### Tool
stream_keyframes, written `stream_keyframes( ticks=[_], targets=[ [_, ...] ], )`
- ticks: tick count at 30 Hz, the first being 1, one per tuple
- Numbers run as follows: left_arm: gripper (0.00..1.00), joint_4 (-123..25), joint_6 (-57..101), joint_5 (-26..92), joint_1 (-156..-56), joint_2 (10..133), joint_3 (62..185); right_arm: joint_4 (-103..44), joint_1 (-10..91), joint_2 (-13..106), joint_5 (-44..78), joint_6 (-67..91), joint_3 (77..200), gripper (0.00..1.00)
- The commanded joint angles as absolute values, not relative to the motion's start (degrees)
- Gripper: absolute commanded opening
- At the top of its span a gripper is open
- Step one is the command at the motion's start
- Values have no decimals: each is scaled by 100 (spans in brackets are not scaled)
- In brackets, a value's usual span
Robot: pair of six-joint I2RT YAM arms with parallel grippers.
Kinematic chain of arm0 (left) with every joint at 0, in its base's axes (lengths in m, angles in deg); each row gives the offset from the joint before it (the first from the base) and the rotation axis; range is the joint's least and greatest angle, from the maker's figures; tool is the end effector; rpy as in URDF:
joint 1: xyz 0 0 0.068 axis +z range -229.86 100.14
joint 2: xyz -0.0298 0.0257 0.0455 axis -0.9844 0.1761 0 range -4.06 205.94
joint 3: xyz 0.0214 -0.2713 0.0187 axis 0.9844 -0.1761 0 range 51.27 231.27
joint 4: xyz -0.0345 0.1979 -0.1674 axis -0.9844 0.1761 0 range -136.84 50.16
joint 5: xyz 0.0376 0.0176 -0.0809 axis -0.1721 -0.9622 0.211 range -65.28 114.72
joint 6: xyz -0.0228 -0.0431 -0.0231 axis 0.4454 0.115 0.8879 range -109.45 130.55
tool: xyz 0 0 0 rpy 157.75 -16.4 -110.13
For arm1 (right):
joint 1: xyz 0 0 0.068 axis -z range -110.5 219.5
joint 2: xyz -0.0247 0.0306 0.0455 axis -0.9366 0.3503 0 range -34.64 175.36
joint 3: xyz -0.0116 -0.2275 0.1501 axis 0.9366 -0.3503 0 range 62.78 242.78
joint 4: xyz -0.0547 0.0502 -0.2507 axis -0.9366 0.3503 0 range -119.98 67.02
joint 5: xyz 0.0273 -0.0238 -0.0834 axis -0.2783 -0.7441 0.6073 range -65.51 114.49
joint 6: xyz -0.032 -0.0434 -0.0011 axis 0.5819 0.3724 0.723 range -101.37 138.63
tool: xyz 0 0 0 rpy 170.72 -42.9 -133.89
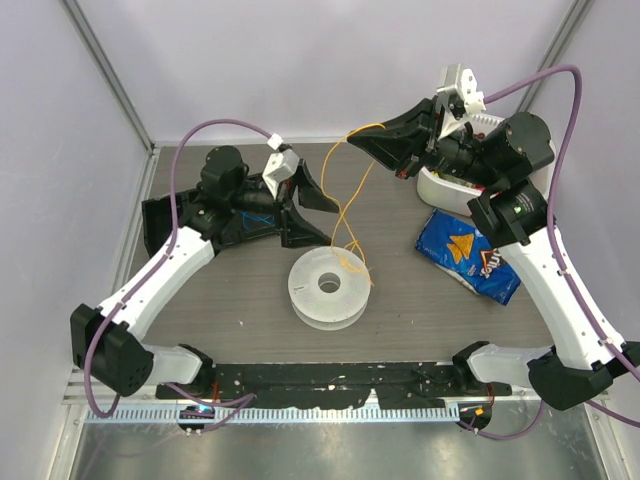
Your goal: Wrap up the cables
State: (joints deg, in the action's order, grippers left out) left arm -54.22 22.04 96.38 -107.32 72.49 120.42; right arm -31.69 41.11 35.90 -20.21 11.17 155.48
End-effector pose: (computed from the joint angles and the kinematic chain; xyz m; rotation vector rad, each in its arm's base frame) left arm 0.2457 -0.1659 0.3981 1.2370 1.2897 -1.4692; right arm 0.1880 0.1300 0.5506 -0.9116 0.9865 0.9811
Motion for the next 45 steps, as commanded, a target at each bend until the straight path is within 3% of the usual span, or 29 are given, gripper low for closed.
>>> stream_keyframes(
  ticks=[1,10,13,17,20,23,28,31,35,40,43,45],
  targets=[
    [82,-5449,2224,9741,-10982,6985,12185,-3402,4111,3655,-2033,1037,15770,1],
    [86,-6080,2864,8713,-11194,7099,11992,-3604,4111,3708,-2068,704,15709,1],
    [81,-6415,3190,8239,-11202,7065,11869,-3604,4111,3655,-2112,633,15612,1],
    [59,-6442,3288,7518,-11203,6994,11798,-3596,4111,3576,-2103,633,15524,1],
    [52,-6644,3437,7289,-11194,7011,11754,-3639,4111,3550,-2121,563,15506,1],
    [39,-6767,3534,7332,-11203,7125,11850,-3587,4111,3515,-2095,580,15497,1],
    [0,-5612,2607,6607,-11141,7038,12271,-3087,4111,3296,-1666,1009,15453,1],
    [0,-4983,1296,4423,-11106,6994,12755,-2235,4111,3085,-1103,1265,15261,1],
    [0,-5834,205,2632,-11106,7064,12949,-1469,4120,2733,-688,1380,14409,1],
    [0,-5915,-806,3464,-11150,7161,13187,-907,4242,2548,99,2027,13546,1],
    [0,-6247,-1290,3395,-11281,7126,12985,-827,4750,2810,796,2469,13791,1],
    [0,-6607,-1562,3395,-11325,7143,12853,-888,5348,3082,344,2478,14221,2]
  ],
)
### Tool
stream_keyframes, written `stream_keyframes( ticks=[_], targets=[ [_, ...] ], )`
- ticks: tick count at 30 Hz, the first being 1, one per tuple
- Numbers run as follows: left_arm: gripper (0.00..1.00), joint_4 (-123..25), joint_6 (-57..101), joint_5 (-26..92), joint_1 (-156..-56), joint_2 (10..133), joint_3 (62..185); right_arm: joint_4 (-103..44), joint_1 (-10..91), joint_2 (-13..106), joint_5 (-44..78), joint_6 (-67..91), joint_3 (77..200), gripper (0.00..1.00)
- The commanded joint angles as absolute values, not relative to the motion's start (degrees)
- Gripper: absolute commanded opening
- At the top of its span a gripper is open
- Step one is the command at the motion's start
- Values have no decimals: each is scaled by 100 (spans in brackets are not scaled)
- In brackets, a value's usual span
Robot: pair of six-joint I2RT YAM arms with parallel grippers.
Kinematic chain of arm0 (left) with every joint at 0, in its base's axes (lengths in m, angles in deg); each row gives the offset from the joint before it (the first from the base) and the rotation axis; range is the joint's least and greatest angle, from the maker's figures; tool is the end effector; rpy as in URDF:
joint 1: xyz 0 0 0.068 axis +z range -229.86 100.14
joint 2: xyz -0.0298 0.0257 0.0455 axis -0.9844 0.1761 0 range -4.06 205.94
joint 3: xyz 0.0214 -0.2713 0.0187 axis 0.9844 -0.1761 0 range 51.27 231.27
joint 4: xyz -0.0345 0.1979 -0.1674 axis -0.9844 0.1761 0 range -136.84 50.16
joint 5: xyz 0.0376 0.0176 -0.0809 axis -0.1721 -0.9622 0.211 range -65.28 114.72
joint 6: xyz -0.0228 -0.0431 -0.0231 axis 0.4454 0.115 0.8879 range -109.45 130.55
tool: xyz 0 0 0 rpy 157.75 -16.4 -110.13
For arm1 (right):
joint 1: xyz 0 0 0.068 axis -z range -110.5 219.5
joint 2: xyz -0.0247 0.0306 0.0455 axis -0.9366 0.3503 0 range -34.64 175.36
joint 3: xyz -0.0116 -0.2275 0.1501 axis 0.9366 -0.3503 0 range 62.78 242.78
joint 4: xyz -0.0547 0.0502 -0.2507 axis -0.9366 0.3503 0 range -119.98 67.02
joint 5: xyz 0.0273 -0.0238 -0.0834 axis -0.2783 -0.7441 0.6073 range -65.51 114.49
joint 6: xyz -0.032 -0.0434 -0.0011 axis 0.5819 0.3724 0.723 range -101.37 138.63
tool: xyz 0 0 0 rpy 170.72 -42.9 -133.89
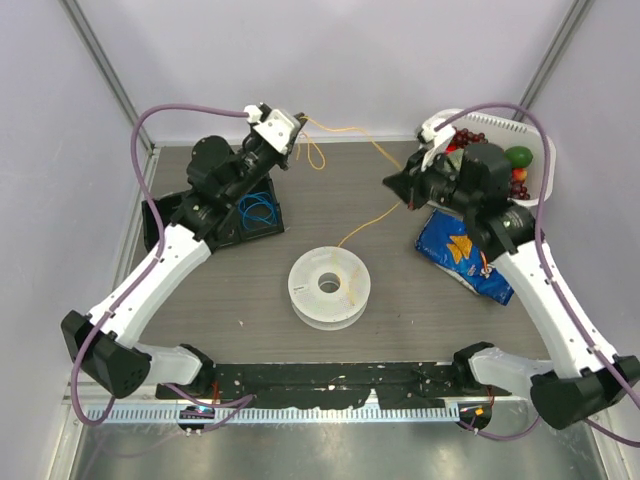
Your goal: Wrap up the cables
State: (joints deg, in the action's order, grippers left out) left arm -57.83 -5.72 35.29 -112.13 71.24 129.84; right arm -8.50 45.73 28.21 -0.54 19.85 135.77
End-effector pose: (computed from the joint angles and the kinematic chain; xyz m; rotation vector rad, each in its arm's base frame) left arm 0.2501 -0.1658 0.4695 0.6887 1.1438 -0.3586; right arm 0.2084 0.1082 0.4297 -0.6970 1.6579 0.6687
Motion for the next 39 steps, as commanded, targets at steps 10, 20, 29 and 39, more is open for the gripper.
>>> stream_keyframes(
  ticks=[10,20,29,39],
  targets=[
    [0,-7909,-3494,4122,-11730,7232,12222,3057,5754,4938,-3031,4220,17044,80],
    [0,-7544,-5009,5320,-12072,6511,11120,231,5719,3691,-3650,1443,15087,81],
    [0,-6451,-4973,5355,-12169,6537,11508,-430,4964,3629,-2921,986,14865,78],
    [0,-6284,-5264,5363,-12319,6563,11455,-941,4463,3743,-2482,448,14689,73]
  ],
)
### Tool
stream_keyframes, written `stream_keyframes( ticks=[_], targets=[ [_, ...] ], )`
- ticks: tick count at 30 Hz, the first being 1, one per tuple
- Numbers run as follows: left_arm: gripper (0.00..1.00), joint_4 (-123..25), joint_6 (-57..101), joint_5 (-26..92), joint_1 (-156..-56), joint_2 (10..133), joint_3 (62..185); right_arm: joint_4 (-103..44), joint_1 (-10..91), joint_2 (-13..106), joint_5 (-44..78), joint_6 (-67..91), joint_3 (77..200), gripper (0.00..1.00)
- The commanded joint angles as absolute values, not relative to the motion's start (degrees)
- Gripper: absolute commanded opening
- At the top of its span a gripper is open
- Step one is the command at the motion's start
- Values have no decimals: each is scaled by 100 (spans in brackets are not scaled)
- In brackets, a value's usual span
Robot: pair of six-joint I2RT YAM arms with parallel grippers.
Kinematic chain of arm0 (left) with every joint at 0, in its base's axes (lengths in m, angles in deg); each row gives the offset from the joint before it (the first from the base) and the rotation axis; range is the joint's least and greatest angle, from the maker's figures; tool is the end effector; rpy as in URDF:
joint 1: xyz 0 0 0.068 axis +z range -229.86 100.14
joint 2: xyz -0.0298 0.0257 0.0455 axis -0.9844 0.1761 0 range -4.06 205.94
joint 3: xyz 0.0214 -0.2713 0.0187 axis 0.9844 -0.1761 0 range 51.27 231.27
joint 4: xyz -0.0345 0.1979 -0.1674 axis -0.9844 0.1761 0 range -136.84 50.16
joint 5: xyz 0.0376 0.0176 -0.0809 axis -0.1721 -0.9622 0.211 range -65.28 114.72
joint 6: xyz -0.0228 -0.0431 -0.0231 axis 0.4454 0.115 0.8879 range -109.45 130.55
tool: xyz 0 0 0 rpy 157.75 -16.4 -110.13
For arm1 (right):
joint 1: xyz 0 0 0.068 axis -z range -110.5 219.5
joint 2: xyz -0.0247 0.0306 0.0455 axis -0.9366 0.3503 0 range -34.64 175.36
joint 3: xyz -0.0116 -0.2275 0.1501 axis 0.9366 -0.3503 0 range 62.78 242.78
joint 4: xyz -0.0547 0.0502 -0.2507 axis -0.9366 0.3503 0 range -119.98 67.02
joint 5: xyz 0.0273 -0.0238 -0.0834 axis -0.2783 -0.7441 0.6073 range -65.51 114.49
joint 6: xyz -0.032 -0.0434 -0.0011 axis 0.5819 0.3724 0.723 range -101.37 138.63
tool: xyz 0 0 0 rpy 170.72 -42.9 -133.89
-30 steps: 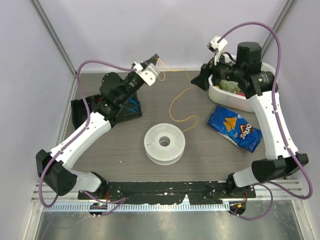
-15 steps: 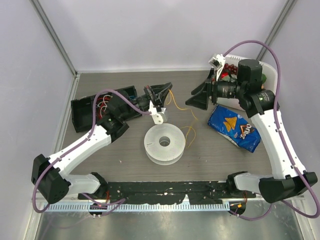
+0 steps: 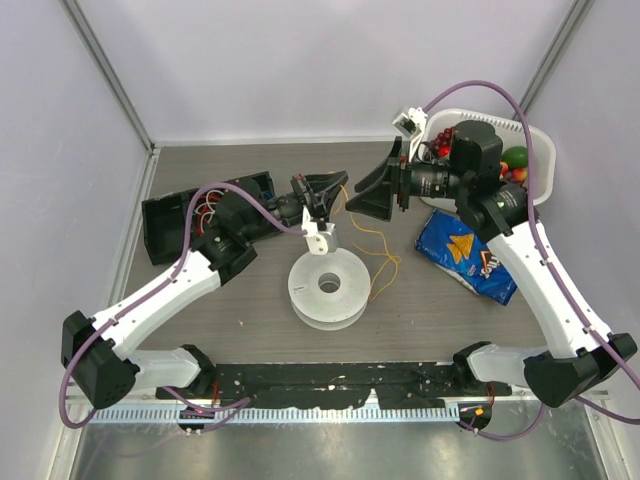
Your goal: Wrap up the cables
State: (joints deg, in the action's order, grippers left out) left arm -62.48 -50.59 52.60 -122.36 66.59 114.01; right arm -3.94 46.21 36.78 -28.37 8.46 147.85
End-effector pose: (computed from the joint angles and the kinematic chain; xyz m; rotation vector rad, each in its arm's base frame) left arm 0.2011 -0.2070 0.4024 1.3435 0.5515 -0.0831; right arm 0.2213 0.1261 0.4594 -0.8872 1.6445 1.2277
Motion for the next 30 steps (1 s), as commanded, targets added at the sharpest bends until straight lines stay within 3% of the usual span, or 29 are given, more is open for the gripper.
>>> stream_keyframes(
  ticks=[1,5,6,7,8,10,11,12,16,18,24,30],
  targets=[
    [0,-6258,-5316,5363,-12345,6572,11473,-967,4419,3769,-2342,431,14671,70],
    [0,-5898,-5589,5162,-12442,6642,11560,-1090,4278,3954,-2156,264,14689,51],
    [0,-5654,-5659,5074,-12459,6677,11639,-1091,4260,3997,-2121,229,14689,34],
    [0,-5364,-5685,5030,-12468,6695,11744,-1091,4269,4015,-2086,185,14689,27],
    [0,-5187,-5616,4951,-12477,6686,11806,-1065,4260,4050,-2042,228,14689,11],
    [0,-5098,-5475,4767,-12468,6660,11807,-941,4269,4033,-1946,351,14697,1],
    [0,-5063,-5370,4644,-12468,6643,11807,-915,4269,3998,-1936,369,14680,1],
    [8,-5054,-5169,4521,-12459,6599,11807,-906,4269,3980,-1997,430,14671,1],
    [73,-4458,-3897,4572,-12171,6336,11947,-1178,4383,3875,-2392,125,14627,1],
    [88,-4237,-3184,4494,-12029,6195,11948,-1511,4523,3822,-2569,-175,14548,1],
    [91,-4420,-259,5397,-10835,5755,11623,-3250,4849,3708,-2824,-1572,14162,1],
    [76,-5358,2335,6627,-10482,5798,11262,-4026,4849,3796,-2955,-2065,14030,1]
  ],
)
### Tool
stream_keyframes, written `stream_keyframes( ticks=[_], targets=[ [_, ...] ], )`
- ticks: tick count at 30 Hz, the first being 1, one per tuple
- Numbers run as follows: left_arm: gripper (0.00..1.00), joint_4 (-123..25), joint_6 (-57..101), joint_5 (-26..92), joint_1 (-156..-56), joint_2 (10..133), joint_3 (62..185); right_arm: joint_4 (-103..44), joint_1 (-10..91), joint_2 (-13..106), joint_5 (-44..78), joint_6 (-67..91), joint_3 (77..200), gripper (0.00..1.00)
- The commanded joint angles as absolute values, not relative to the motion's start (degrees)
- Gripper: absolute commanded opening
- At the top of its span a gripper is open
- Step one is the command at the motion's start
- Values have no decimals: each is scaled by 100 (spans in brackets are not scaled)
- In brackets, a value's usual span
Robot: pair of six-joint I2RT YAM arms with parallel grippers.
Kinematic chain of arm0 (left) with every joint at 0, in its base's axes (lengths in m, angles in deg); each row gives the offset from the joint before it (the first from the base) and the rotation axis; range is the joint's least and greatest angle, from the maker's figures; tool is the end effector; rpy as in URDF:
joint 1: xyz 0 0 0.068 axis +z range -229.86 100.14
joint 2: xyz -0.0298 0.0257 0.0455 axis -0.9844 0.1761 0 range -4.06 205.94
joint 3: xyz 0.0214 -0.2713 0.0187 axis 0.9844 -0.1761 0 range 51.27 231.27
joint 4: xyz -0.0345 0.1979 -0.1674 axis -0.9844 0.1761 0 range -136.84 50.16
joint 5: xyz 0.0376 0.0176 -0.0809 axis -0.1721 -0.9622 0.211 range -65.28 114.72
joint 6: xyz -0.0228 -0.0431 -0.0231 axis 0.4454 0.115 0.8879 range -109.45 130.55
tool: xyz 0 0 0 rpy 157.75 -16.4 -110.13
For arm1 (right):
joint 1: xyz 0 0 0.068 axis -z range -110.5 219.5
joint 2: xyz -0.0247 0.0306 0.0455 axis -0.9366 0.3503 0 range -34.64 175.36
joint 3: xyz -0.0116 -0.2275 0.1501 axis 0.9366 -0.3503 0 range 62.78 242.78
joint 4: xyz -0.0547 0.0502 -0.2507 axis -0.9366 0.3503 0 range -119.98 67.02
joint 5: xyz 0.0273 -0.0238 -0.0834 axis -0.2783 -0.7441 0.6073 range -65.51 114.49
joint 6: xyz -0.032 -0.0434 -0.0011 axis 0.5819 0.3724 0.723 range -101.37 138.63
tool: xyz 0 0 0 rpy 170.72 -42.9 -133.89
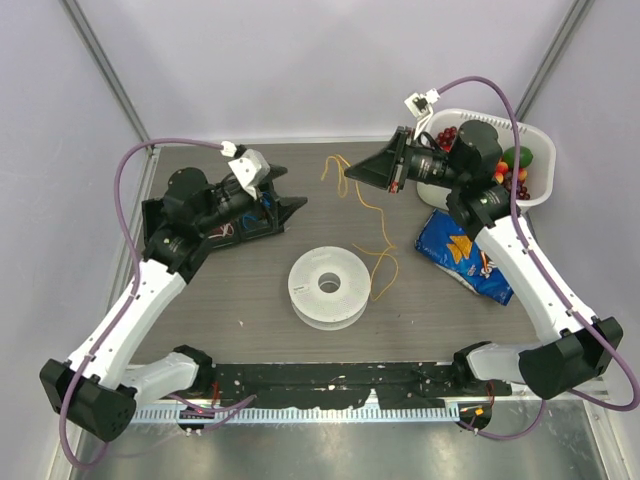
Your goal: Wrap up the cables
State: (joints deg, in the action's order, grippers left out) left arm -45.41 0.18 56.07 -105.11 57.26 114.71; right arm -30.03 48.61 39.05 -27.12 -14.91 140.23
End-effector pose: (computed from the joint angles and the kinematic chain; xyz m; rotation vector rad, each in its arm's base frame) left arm 0.2095 -0.1195 0.4153 0.8844 1.3278 -0.6281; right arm 0.2539 0.1266 0.4492 -0.6140 1.5991 1.3982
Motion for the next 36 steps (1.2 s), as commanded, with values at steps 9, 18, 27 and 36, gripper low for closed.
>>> stream_keyframes(
  ticks=[9,18,27,36],
  targets=[
    [58,-5633,2866,6707,-10368,6352,11595,-3956,4840,3717,-3413,-1943,14012,1],
    [51,-5230,2655,7700,-10332,6853,12193,-3158,4770,3646,-3694,-1214,14047,1],
    [54,-4333,2208,8185,-10332,6880,12448,-2462,4621,3558,-3861,-651,14030,1],
    [49,-3648,1215,8290,-10341,7064,12694,-2110,4498,3532,-3905,-334,14100,1]
  ],
)
